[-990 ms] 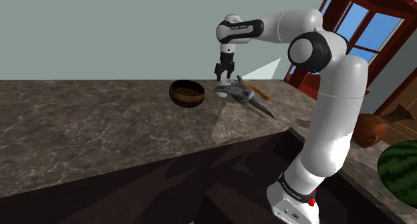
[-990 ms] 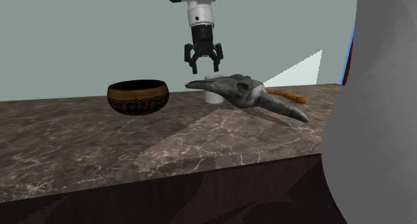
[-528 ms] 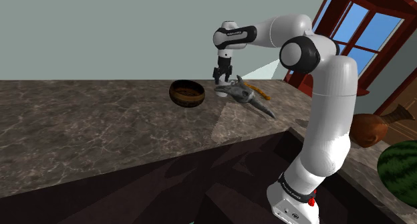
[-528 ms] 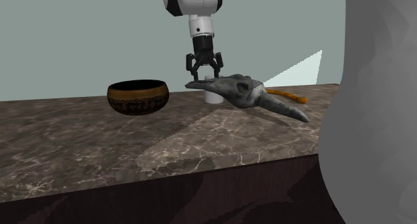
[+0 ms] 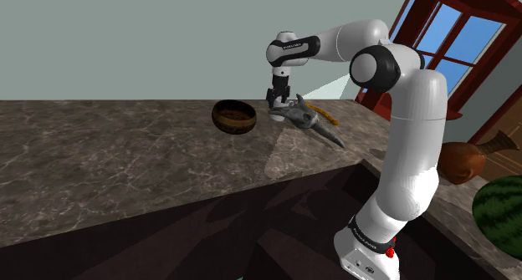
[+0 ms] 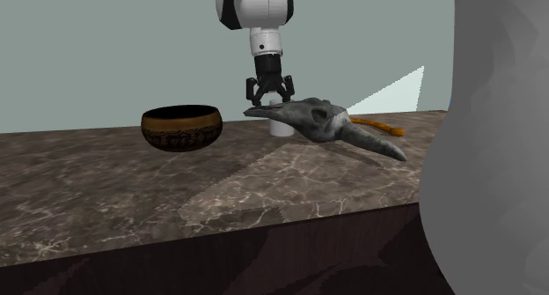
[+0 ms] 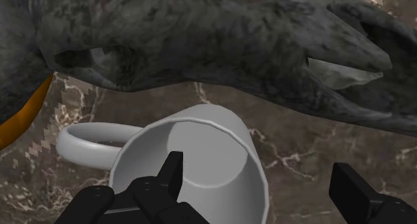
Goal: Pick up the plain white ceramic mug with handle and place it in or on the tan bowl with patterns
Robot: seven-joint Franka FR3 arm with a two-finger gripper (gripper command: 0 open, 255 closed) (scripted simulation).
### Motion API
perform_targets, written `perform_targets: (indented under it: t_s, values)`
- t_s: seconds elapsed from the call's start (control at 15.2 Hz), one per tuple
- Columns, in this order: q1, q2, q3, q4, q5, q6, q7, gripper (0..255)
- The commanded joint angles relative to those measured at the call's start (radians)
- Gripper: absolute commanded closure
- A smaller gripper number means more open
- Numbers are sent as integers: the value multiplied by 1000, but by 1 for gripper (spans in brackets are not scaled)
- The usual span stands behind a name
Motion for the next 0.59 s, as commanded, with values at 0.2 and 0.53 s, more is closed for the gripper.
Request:
perform_targets:
  t_s: [0.2, 0.53]
  values:
    - [0, 0, 0, 0, 0, 0, 0, 255]
    - [0, 0, 0, 0, 0, 0, 0, 255]
